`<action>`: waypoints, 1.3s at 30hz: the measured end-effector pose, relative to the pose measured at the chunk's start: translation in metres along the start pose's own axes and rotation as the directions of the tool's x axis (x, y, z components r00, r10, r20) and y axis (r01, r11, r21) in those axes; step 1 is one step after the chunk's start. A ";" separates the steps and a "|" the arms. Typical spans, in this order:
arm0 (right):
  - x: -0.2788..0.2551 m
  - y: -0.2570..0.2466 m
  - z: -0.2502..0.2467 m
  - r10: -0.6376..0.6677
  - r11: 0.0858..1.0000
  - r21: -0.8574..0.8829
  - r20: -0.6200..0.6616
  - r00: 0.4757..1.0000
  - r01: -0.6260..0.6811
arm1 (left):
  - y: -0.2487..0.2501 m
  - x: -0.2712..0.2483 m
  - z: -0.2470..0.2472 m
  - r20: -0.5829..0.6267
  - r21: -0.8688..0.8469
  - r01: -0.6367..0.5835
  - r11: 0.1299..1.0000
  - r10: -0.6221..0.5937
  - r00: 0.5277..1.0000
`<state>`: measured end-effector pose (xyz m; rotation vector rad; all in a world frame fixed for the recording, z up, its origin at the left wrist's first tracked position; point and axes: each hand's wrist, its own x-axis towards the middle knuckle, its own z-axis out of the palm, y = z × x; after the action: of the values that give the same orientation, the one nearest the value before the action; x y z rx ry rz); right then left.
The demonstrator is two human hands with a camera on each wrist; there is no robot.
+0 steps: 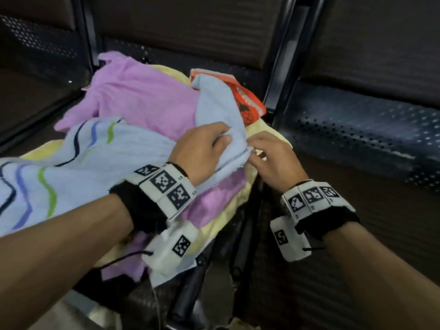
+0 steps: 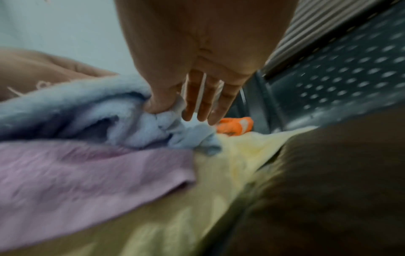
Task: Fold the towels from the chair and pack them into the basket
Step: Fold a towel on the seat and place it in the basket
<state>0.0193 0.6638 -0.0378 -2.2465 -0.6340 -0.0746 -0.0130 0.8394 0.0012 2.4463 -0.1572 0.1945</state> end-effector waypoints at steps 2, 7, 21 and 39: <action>-0.016 0.012 -0.025 -0.005 0.997 -0.073 -0.057 0.998 0.001 | 0.017 0.008 0.022 0.038 -0.051 -0.022 0.998 0.024 0.999; -0.060 0.023 -0.088 0.071 0.997 0.002 -0.215 0.974 -0.073 | 0.077 0.020 0.073 0.135 -0.200 -0.106 0.974 0.135 0.982; -0.174 0.002 -0.153 0.405 0.913 0.291 -0.563 0.720 -0.286 | 0.141 -0.060 0.091 0.516 -0.303 -0.165 0.938 0.307 0.799; -0.185 -0.034 -0.120 0.403 0.889 -0.237 -0.002 0.915 -0.392 | 0.051 -0.108 0.038 0.415 -0.047 -0.269 0.962 0.264 0.871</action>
<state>-0.1411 0.5206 0.0223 -2.5701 -0.1809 0.1172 -0.1233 0.7827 -0.0160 2.4384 -0.6879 -0.2181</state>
